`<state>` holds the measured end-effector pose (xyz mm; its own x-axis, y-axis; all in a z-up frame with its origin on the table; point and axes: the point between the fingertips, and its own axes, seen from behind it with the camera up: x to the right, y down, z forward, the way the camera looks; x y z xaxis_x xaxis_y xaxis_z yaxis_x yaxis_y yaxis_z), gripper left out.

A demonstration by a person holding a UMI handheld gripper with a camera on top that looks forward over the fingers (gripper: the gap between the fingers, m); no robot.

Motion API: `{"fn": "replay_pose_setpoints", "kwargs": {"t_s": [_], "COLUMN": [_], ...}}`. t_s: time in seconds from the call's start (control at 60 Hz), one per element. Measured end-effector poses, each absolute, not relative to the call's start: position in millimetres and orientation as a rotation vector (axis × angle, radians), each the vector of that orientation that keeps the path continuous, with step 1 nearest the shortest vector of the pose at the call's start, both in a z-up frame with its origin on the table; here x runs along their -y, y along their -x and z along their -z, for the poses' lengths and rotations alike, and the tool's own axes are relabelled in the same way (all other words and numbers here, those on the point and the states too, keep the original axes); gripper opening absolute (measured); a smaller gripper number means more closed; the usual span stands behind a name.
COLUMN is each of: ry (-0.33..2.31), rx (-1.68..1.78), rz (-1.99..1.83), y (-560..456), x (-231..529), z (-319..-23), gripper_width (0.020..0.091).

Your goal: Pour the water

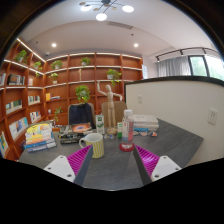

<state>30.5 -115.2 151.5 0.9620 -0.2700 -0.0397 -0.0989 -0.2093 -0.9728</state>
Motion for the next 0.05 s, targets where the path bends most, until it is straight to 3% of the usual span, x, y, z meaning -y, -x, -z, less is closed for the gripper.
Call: {"fn": "replay_pose_setpoints", "kwargs": {"t_s": [0.05], "ry": [1.775], "rx": [-0.272], "rz": [0.16], "y": [-27.9], "x": [115.4], "z": [-153.6], "gripper_width": [0.0854]}}
